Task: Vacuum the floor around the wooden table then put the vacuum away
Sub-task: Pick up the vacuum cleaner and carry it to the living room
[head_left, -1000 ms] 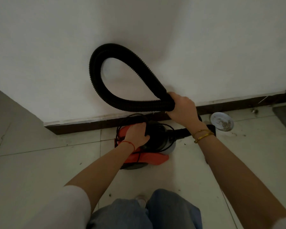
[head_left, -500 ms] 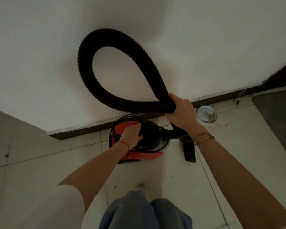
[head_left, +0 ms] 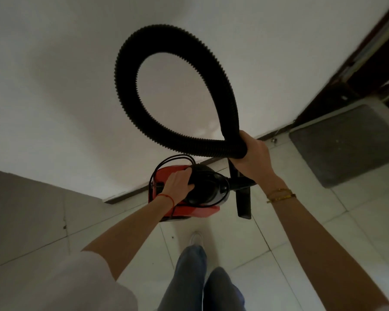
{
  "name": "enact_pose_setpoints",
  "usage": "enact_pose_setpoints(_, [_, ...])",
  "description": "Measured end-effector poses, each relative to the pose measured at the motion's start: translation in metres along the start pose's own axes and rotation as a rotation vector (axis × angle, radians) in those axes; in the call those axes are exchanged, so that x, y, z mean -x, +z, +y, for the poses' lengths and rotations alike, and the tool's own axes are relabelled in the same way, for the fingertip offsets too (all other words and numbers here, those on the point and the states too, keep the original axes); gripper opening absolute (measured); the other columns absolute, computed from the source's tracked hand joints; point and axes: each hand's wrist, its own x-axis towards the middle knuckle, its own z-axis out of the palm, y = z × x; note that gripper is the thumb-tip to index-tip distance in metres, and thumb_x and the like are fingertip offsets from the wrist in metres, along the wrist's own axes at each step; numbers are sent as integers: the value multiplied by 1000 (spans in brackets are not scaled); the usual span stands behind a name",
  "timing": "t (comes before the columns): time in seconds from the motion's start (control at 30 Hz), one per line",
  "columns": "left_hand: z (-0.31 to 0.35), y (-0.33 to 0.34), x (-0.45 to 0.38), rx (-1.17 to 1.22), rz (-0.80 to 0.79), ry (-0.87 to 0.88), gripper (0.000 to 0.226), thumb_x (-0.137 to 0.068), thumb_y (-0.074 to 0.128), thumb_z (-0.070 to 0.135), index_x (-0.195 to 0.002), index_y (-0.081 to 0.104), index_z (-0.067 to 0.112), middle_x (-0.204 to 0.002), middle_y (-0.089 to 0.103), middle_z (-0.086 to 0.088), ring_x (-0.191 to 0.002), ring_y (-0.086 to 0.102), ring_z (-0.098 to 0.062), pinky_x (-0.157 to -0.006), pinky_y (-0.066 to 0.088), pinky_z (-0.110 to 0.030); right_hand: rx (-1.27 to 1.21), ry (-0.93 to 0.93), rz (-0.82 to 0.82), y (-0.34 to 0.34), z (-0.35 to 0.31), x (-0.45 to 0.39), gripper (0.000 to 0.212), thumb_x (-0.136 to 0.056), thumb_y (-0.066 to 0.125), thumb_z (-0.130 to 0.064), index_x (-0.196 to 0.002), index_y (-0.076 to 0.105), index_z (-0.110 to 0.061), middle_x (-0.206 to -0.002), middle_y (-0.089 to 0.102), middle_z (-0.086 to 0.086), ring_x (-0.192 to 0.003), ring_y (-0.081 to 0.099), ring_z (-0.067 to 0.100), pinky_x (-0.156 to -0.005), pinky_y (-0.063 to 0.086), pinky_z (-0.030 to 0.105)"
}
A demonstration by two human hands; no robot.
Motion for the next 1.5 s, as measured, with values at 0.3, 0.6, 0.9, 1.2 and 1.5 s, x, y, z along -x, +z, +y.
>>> enact_pose_setpoints(0.3, [94, -87, 37, -7, -96, 198, 36, -88, 61, 21, -121, 52, 8, -103, 66, -7, -95, 64, -24, -85, 52, -34, 94, 145, 175, -133, -77, 42, 44, -72, 70, -18, -114, 59, -25, -77, 69, -2, -69, 64, 22, -63, 48, 28])
enact_pose_setpoints(0.6, [155, -80, 45, -56, -238, 524, 39, -87, 62, 17, -124, 52, 7, -107, 65, -8, -99, 62, -24, -89, 50, -37, 210, 370, 442, -184, -98, 139, 34, -69, 65, -23, -102, 59, -29, -69, 56, -16, -62, 58, 12, -59, 40, 20])
enact_pose_setpoints(0.9, [238, -35, 72, -144, -413, 870, 39, -87, 64, 19, -122, 54, 8, -111, 65, -9, -104, 62, -25, -90, 50, -39, 316, 636, 686, -210, -114, 261, 37, -70, 67, -18, -106, 58, -21, -71, 61, -11, -62, 63, 21, -57, 53, 33])
enact_pose_setpoints(1.2, [356, 52, 152, -321, -608, 1138, 32, -89, 57, 26, -118, 54, 11, -107, 64, -6, -99, 61, -24, -86, 51, -38, 426, 932, 936, -248, -132, 415, 35, -70, 65, -16, -105, 61, -20, -69, 64, -7, -59, 60, 21, -60, 54, 39])
enact_pose_setpoints(1.5, [494, 158, 296, -350, -734, 1355, 26, -84, 63, 13, -110, 61, 15, -97, 69, -2, -93, 65, -20, -84, 54, -37, 451, 1157, 1151, -313, -136, 612, 38, -71, 69, -17, -108, 63, -20, -80, 71, -1, -71, 66, 29, -65, 53, 41])
